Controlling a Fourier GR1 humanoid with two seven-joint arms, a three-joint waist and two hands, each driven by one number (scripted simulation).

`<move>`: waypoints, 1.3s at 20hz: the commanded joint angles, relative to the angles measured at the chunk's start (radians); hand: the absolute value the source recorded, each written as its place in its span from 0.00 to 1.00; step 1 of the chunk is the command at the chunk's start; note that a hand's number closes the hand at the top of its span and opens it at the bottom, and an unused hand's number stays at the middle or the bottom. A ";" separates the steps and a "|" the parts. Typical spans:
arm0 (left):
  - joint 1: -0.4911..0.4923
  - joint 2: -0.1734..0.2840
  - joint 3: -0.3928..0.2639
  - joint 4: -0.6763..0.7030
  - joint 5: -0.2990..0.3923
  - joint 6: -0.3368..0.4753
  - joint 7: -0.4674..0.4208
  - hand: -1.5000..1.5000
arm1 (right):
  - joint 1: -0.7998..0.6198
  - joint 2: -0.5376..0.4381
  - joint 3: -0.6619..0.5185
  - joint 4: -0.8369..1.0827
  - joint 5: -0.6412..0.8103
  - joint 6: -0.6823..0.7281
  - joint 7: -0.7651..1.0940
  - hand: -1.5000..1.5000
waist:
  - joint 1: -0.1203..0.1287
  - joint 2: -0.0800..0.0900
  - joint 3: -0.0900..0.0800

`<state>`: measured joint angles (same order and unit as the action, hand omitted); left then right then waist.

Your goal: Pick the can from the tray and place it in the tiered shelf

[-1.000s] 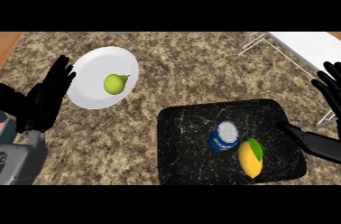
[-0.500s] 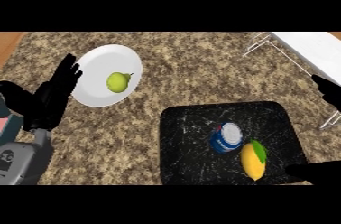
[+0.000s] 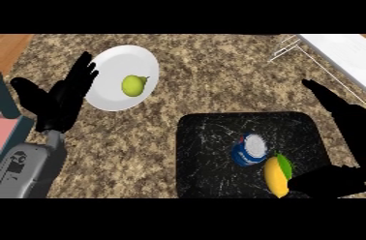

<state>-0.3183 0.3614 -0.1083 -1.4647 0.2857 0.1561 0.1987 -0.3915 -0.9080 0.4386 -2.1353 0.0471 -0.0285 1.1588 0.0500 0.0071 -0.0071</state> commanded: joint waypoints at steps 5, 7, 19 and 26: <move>0.039 -0.012 -0.004 0.001 -0.022 0.007 -0.022 0.50 | -0.154 0.112 0.205 0.127 0.053 0.093 0.319 0.00 | -0.010 -0.009 0.001; 0.021 -0.014 -0.005 0.016 -0.031 0.008 -0.021 0.50 | -0.192 0.130 0.233 0.160 0.047 0.122 0.327 0.00 | -0.021 -0.008 0.001; 0.061 0.002 0.038 0.010 -0.008 -0.028 -0.038 0.50 | -0.273 0.263 0.324 0.330 0.074 0.129 0.329 0.00 | -0.044 -0.014 0.002; 0.031 -0.025 0.037 0.018 -0.042 0.021 -0.023 0.50 | -0.257 0.325 0.326 0.362 0.104 0.145 0.329 0.00 | -0.063 -0.014 0.003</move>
<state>-0.2545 0.3605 -0.0605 -1.4572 0.2691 0.1427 0.1624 -0.6053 -0.6438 0.7792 -1.7916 0.1583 0.0711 1.2522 -0.0035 -0.0078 -0.0040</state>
